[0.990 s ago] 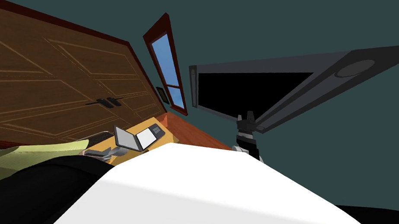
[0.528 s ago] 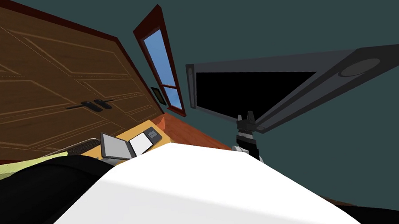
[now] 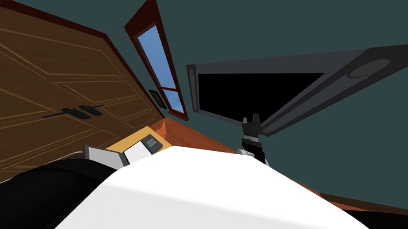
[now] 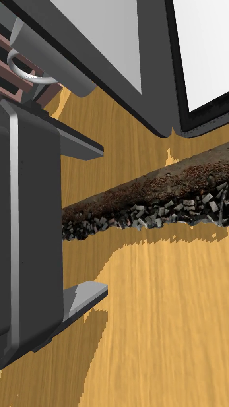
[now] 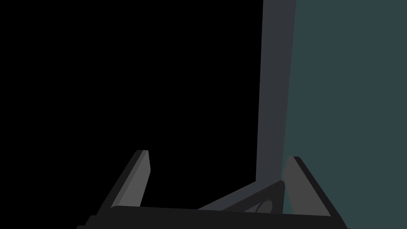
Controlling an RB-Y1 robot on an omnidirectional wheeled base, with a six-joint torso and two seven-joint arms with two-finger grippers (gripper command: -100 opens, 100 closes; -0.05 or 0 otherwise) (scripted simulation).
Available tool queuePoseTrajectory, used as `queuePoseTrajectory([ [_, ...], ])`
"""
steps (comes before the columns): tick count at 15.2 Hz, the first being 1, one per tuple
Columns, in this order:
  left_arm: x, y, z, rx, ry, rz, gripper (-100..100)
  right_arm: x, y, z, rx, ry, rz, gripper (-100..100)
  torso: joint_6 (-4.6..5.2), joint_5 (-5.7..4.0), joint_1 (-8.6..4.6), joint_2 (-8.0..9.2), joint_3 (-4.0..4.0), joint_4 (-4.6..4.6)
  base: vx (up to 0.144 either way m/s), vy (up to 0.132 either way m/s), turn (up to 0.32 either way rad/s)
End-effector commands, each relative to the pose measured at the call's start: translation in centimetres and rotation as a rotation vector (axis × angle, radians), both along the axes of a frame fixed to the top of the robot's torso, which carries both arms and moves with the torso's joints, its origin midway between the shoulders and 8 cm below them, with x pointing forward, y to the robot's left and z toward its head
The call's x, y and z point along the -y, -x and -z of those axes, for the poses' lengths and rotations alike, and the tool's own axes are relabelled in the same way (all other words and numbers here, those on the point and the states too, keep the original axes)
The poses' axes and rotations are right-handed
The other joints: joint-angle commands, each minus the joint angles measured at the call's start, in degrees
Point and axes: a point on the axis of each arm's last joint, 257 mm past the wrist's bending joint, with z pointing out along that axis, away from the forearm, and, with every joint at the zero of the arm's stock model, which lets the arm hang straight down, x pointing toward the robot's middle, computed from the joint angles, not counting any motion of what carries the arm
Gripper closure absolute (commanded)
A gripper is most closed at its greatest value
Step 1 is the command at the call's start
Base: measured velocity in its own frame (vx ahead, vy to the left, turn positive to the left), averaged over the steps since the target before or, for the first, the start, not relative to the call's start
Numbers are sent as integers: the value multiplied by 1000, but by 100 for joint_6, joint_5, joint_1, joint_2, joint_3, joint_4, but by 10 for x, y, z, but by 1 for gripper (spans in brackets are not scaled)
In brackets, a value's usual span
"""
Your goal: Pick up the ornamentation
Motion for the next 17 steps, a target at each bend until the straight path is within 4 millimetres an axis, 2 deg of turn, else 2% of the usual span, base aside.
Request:
queuePoseTrajectory([
  [1,4,18,1,-26,20,-45,-100,0,0,0,0,0,0,0,0,0,0,0,0,0,97,77,-123],
  [2,2,9,1,-12,8,-20,-100,0,0,0,0,0,0,0,-1,1,6,-5,-3,-1,61,50,-43],
  [3,10,7,12,-10,8,-23,-100,0,0,0,0,0,0,0,-3,1,1,0,-1,-1,1,52,20],
  [6,18,3,23,-4,7,-20,-100,0,0,0,0,0,0,0,-4,2,3,36,20,7,-37,66,15],
  [7,15,4,18,-7,9,-21,-100,0,0,0,0,0,0,0,-4,2,2,43,24,9,-29,34,-1],
  [8,15,4,19,-6,8,-21,100,0,0,0,0,0,0,0,-4,0,-4,43,24,9,-9,13,-3],
  [12,17,5,20,-6,10,-24,100,0,0,0,0,0,0,0,4,1,-4,32,19,8,-1,-1,4],
  [13,9,8,10,-11,9,-23,100,0,0,0,0,0,0,0,4,1,-2,31,18,7,14,-40,-29],
  [16,3,11,1,-16,11,-25,100,0,0,0,0,0,0,0,6,-6,-23,19,11,5,30,-60,-18],
  [17,6,9,5,-13,9,-26,100,0,0,0,0,0,0,0,7,-6,-25,15,9,5,23,-34,0],
])
